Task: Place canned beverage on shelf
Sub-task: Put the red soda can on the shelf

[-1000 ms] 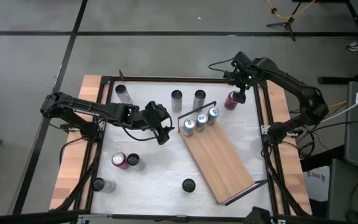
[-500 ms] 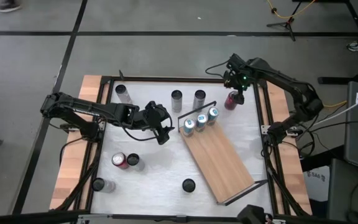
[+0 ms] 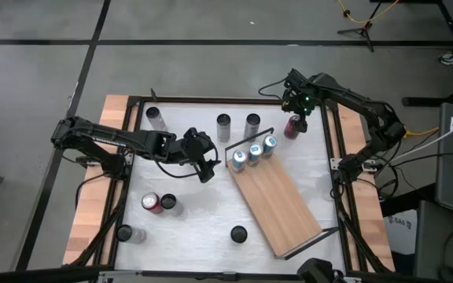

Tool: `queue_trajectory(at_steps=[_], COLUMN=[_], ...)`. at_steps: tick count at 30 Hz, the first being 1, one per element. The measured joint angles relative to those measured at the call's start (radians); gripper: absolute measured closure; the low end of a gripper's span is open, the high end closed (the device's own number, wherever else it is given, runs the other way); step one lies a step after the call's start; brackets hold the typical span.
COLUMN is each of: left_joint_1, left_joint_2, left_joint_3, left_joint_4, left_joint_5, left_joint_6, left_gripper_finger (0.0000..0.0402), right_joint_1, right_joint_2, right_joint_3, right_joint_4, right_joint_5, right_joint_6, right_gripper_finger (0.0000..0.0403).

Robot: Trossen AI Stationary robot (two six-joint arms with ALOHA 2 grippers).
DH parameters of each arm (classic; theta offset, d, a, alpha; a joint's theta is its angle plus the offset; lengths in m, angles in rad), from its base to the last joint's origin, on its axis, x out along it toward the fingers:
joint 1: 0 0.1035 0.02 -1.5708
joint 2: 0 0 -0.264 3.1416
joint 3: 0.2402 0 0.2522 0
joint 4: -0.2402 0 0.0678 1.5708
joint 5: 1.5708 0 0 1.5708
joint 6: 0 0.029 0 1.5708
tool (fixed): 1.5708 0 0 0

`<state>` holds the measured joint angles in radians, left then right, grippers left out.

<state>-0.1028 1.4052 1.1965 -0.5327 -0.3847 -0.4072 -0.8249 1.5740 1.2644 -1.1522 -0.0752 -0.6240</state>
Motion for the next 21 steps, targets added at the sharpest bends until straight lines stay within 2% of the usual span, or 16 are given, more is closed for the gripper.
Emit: queue_trajectory(at_steps=[21], left_joint_1=[0.000], left_joint_2=[0.000], left_joint_3=[0.000], left_joint_4=[0.000], left_joint_5=[0.000], left_joint_6=[0.000], left_gripper_finger=[0.0130], right_joint_1=[0.000], right_joint_2=[0.000], right_joint_3=[0.000], right_joint_4=[-0.001], right_joint_5=[0.010], right_joint_6=[0.017], right_gripper_finger=[0.0063])
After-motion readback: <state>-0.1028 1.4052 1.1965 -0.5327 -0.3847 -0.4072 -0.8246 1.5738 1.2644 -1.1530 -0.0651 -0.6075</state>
